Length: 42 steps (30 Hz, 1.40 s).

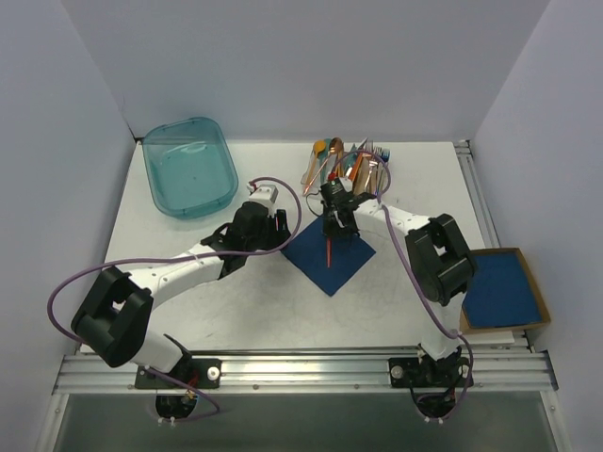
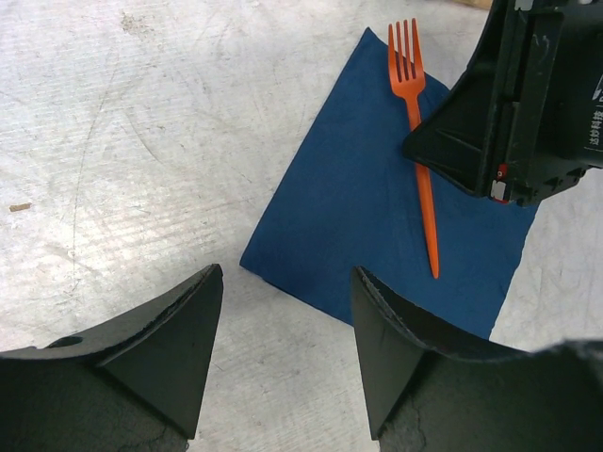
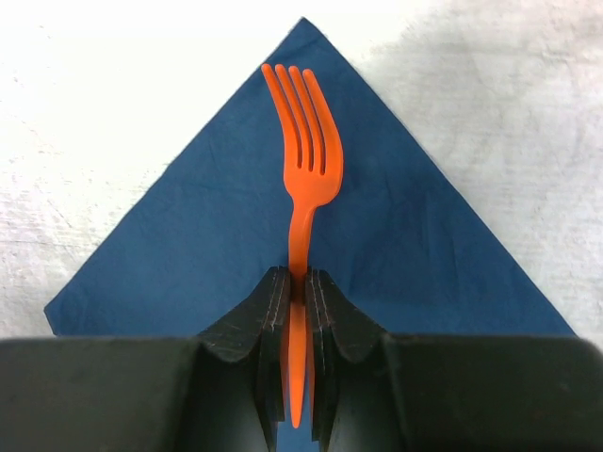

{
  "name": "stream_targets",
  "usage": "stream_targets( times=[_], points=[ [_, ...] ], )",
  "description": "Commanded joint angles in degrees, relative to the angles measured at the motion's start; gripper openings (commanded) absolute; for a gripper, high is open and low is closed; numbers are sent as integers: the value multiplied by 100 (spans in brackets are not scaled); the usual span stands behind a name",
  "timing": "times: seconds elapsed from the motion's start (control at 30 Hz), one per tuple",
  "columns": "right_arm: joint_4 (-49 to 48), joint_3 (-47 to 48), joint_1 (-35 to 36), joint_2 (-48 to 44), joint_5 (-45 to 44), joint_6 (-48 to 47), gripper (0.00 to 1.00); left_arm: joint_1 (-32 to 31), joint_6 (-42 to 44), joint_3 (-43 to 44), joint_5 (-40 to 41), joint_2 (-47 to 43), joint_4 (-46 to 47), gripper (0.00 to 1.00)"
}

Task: Place the utensils on the paper napkin and roll it up

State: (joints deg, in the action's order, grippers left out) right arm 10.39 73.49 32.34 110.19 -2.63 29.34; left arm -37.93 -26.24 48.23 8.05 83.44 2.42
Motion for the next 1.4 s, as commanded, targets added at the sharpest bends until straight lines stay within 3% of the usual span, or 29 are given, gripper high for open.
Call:
stream_targets(
  times=[0.0,0.13,0.27,0.47,0.83,1.1,1.37],
  points=[
    [16,262,36,98,61,-174,0,-4,110,20,-58,-47,268,65],
    [86,341,27,213,17,-183,5,-4,119,46,-58,-30,251,65],
    [94,332,27,187,-18,-148,20,5,119,46,-58,-38,233,65],
    [252,499,27,-6,-158,-139,26,-4,119,55,-67,-56,224,65],
    [640,1782,-517,-165,-545,-79,27,-4,128,38,-50,-109,233,65],
    [499,2801,-1010,634,-800,116,26,-12,154,46,-49,-73,242,66],
    [640,4110,-1124,1716,-809,-473,33,-12,163,55,-58,-38,259,66]
  ],
)
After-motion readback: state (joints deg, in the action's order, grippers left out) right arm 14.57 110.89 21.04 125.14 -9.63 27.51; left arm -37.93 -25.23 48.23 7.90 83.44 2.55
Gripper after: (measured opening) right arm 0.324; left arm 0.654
